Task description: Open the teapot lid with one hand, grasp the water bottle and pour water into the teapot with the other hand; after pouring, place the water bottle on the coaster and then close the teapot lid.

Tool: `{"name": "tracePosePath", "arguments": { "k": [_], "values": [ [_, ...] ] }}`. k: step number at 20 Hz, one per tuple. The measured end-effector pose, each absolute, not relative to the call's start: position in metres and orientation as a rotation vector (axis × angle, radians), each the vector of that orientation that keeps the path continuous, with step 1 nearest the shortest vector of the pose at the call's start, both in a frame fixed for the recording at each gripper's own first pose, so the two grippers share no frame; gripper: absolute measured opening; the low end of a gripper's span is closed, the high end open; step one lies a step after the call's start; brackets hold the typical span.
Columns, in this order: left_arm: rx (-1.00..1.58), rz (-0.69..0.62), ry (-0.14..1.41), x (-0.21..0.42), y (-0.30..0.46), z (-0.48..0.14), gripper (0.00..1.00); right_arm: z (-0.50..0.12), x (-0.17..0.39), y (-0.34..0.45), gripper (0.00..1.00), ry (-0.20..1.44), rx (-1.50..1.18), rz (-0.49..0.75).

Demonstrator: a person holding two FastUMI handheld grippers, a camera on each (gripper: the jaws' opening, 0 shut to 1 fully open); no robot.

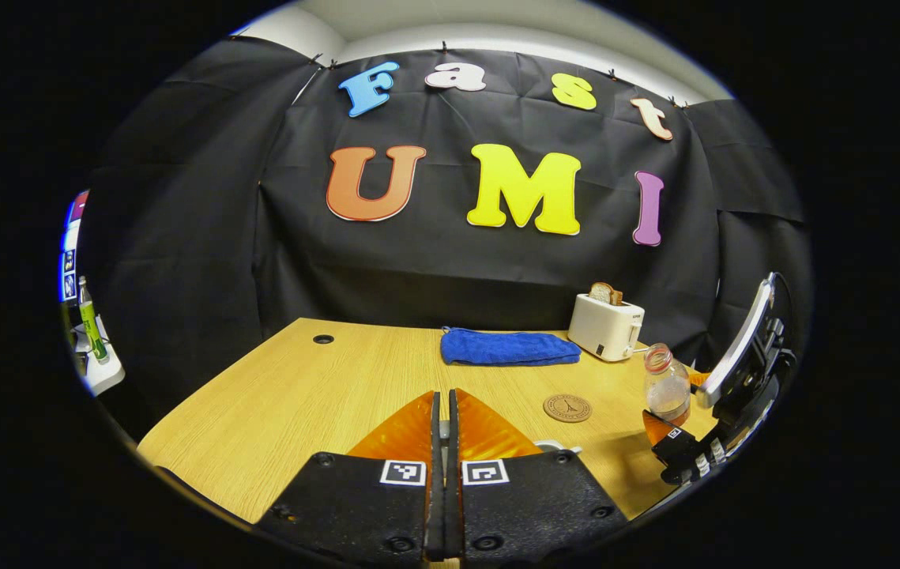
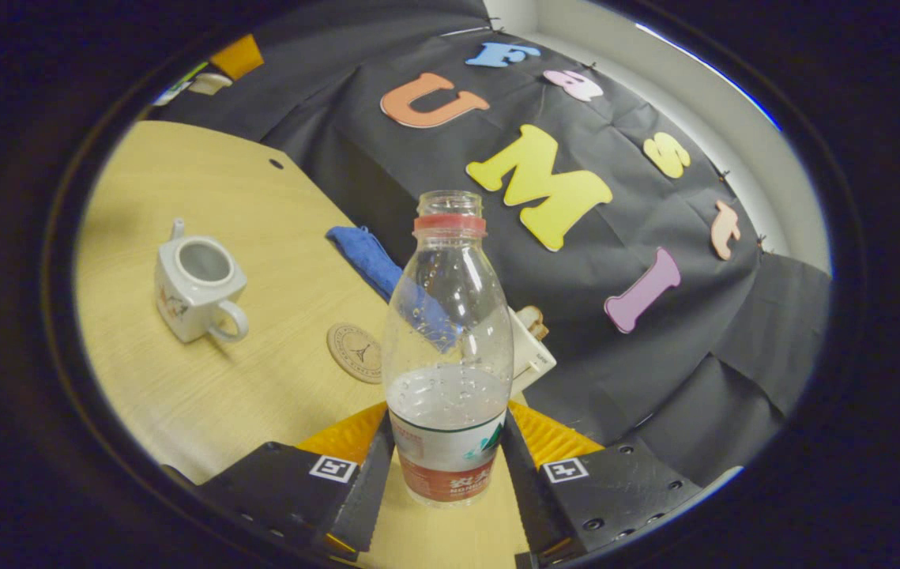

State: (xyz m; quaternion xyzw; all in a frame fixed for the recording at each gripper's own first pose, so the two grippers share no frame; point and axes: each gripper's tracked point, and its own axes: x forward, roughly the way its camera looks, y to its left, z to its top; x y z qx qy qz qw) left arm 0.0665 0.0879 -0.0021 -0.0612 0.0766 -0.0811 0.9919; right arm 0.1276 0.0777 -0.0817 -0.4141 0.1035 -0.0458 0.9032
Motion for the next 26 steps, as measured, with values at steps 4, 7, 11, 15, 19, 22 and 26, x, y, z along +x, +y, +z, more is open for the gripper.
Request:
{"name": "tracePosePath", "arguments": {
  "k": [4, 7, 11, 15, 19, 22, 26],
  "values": [
    [-0.12, -0.165, 0.145, 0.064, 0.091, 0.0, 0.03, -0.08, 0.127, 0.079, 0.7, 0.173, -1.009, -0.109],
    [-0.118, -0.165, 0.153, 0.064, 0.095, -0.003, 0.03, -0.088, 0.126, 0.086, 0.7, 0.163, -1.102, -0.092],
    [-0.105, -0.161, 0.167, 0.067, 0.096, -0.008, 0.03, -0.087, 0.126, 0.096, 0.7, 0.128, -1.233, -0.077],
    [-0.078, -0.151, 0.175, 0.068, 0.098, -0.011, 0.03, -0.093, 0.13, 0.102, 0.72, 0.113, -1.356, -0.05],
    [-0.047, -0.154, 0.179, 0.066, 0.097, -0.013, 0.03, -0.089, 0.134, 0.103, 0.7, 0.081, -1.479, -0.044],
    [-0.016, -0.138, 0.182, 0.067, 0.102, -0.016, 0.03, -0.082, 0.135, 0.103, 0.7, 0.047, -1.564, -0.048],
    [-0.027, -0.125, 0.185, 0.068, 0.106, -0.015, 0.03, -0.07, 0.137, 0.103, 0.72, 0.004, -1.649, -0.068]
  ]
}}
